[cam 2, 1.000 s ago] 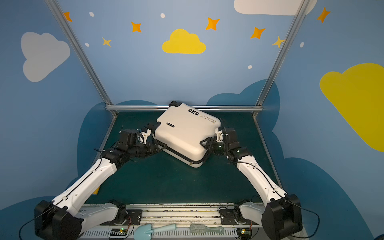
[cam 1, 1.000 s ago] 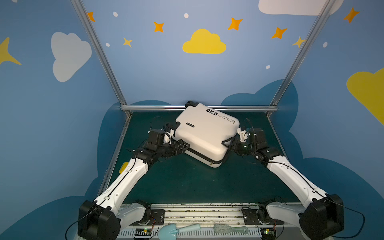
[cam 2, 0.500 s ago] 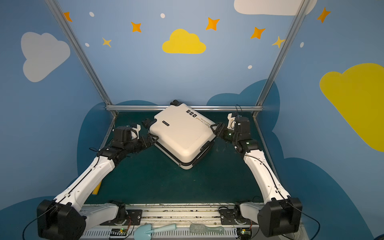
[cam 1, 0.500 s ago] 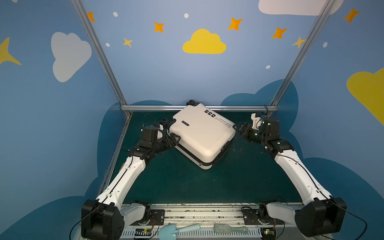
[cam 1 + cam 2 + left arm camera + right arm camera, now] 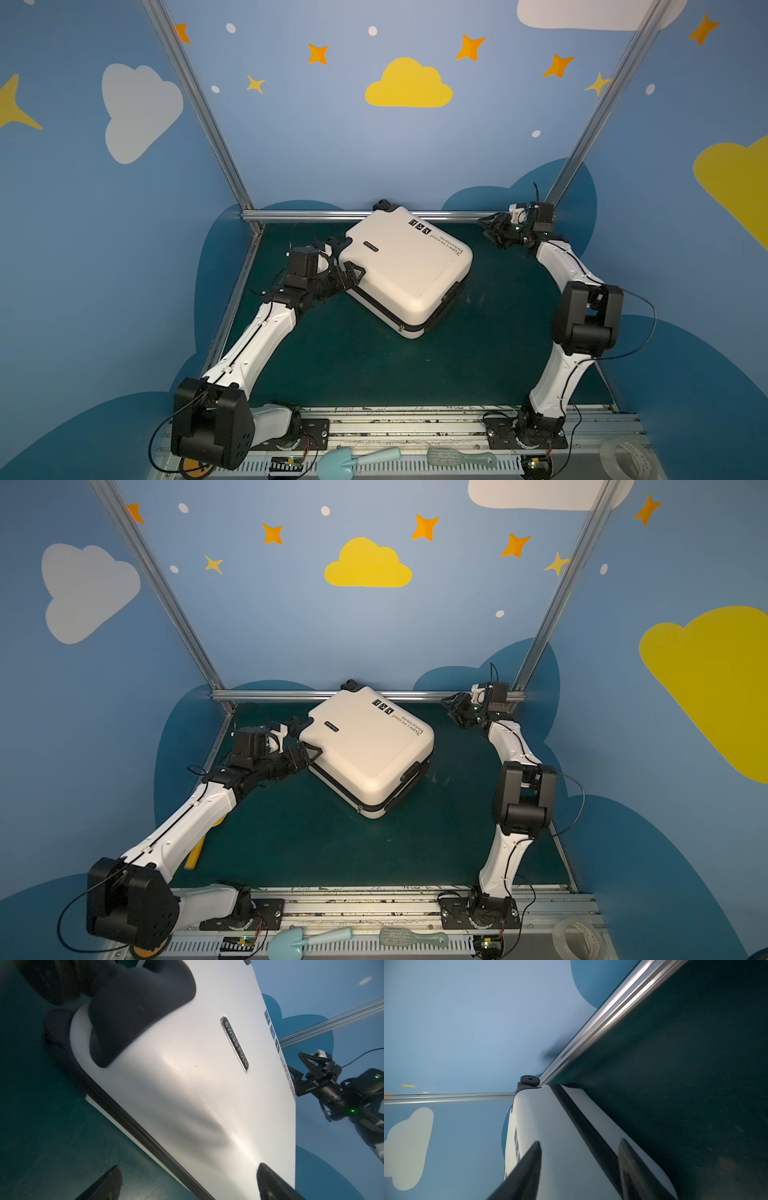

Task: Pack the luggage

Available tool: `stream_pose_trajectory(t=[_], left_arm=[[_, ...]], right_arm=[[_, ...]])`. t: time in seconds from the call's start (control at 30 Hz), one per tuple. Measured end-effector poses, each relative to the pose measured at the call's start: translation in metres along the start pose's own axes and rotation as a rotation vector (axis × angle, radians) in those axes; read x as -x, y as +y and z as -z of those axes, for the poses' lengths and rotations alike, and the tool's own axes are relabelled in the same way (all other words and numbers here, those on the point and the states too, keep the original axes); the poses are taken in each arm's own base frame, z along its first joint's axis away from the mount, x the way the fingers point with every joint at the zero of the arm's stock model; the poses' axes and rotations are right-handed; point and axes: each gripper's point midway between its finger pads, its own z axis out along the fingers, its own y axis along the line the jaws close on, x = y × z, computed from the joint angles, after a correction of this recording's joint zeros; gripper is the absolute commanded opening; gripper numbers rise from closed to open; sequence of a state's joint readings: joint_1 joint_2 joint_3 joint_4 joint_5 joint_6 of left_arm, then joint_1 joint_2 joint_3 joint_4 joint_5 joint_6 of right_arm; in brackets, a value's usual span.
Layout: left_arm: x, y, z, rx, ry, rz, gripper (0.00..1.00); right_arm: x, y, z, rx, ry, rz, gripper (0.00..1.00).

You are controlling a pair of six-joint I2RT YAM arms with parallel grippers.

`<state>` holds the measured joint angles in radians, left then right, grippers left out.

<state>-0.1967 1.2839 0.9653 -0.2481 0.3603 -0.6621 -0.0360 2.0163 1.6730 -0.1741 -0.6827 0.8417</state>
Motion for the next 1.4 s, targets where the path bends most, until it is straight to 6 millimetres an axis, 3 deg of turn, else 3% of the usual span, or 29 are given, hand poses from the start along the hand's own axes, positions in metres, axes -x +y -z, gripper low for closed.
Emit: stream_pose_trajectory(t=[0.13, 0.27, 0.37, 0.47, 0.57, 0.7, 0.97, 1.4], left_arm=[[0.000, 0.001, -0.008, -0.010, 0.010, 0.001, 1.00], [0.000, 0.004, -0.018, -0.016, 0.030, 0.007, 1.00], [0.003, 0.003, -0.025, -0.023, 0.040, 0.008, 1.00], [0.014, -0.004, -0.032, -0.041, 0.032, -0.003, 1.00], [0.019, -0.005, -0.039, -0.037, 0.043, 0.001, 1.00], [0.027, -0.004, -0.046, -0.027, 0.066, 0.014, 1.00], [0.053, -0.006, -0.068, -0.027, 0.063, -0.008, 1.00], [0.093, -0.021, -0.115, -0.022, 0.039, -0.071, 1.00]], right_arm=[[-0.008, -0.004, -0.033, 0.031, 0.079, -0.027, 0.34], [-0.031, 0.002, -0.050, 0.066, 0.154, -0.040, 0.14], [-0.047, 0.004, -0.056, 0.100, 0.198, -0.036, 0.10], [-0.063, -0.010, -0.057, 0.107, 0.237, -0.055, 0.09], [-0.078, -0.028, -0.055, 0.102, 0.274, -0.084, 0.09], [-0.089, -0.038, -0.046, 0.108, 0.298, -0.102, 0.08], [-0.101, -0.022, -0.023, 0.144, 0.304, -0.049, 0.07], [-0.143, -0.036, 0.014, 0.080, 0.300, -0.077, 0.12]])
